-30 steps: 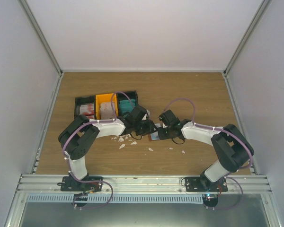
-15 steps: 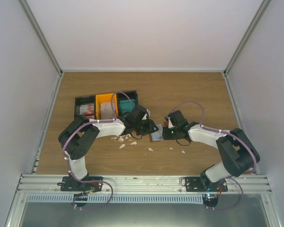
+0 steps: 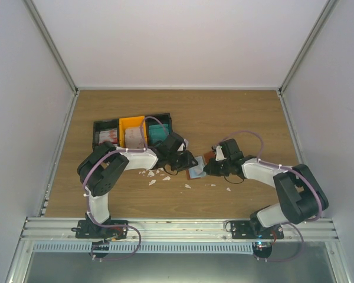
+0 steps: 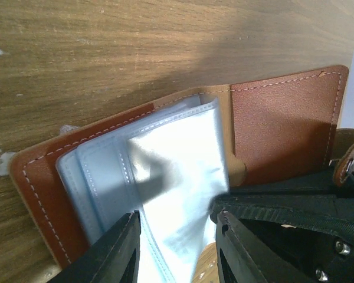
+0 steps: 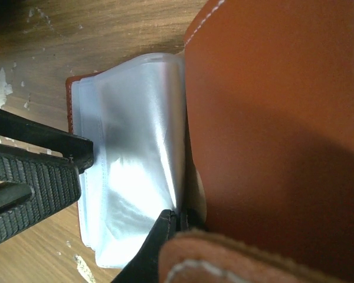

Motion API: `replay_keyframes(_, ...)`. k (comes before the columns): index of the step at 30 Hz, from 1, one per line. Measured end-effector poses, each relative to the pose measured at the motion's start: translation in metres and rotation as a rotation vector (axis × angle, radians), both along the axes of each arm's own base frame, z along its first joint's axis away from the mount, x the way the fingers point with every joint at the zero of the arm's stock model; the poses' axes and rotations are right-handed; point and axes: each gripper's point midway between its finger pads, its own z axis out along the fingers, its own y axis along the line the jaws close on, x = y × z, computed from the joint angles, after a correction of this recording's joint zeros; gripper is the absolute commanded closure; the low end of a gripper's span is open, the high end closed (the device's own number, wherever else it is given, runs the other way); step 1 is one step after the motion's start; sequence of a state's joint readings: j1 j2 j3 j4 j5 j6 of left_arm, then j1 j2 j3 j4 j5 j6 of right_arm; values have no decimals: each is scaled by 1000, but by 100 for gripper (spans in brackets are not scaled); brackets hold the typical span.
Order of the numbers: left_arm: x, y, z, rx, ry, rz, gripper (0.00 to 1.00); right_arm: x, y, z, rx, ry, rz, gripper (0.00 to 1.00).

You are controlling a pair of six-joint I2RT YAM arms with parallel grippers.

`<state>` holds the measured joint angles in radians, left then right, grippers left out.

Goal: Put the credit cards into the card holder
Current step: Open the card holder at the center of the board.

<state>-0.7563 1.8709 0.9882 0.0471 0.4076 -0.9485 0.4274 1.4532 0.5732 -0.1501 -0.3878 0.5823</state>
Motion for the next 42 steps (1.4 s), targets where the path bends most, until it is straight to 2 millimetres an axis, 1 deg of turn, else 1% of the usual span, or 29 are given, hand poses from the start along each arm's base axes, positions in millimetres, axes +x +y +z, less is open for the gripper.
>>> replay_keyframes(7, 0, 1, 0, 3, 1, 4, 58, -2, 3, 3, 71, 21, -9, 98)
replay_keyframes(9, 0, 0, -1, 3, 2, 4, 55, -2, 4, 3, 82, 26, -12, 97)
replay_keyframes(14, 1, -1, 1, 1, 4, 2, 49, -3, 5, 4, 104, 33, -13, 92)
replay_keyframes(18, 1, -3, 2, -2, 11, -3, 48, -4, 6, 4, 115, 40, -13, 87)
replay_keyframes(25, 0, -11, 1, -27, 35, -25, 49, -6, 7, 3, 124, 42, -8, 80)
replay_keyframes(29, -2, -16, 1, -58, 51, -43, 52, -8, 8, 3, 130, 38, 10, 73)
replay_keyframes(33, -5, -25, 1, -111, 67, -74, 53, -9, 10, 4, 139, 19, 38, 65)
replay_keyframes(37, -6, -34, 2, -160, 75, -101, 53, -12, 11, 6, 149, -3, 73, 60)
replay_keyframes(42, -5, -38, 1, -178, 67, -110, 56, -13, 11, 7, 142, -26, 101, 55)
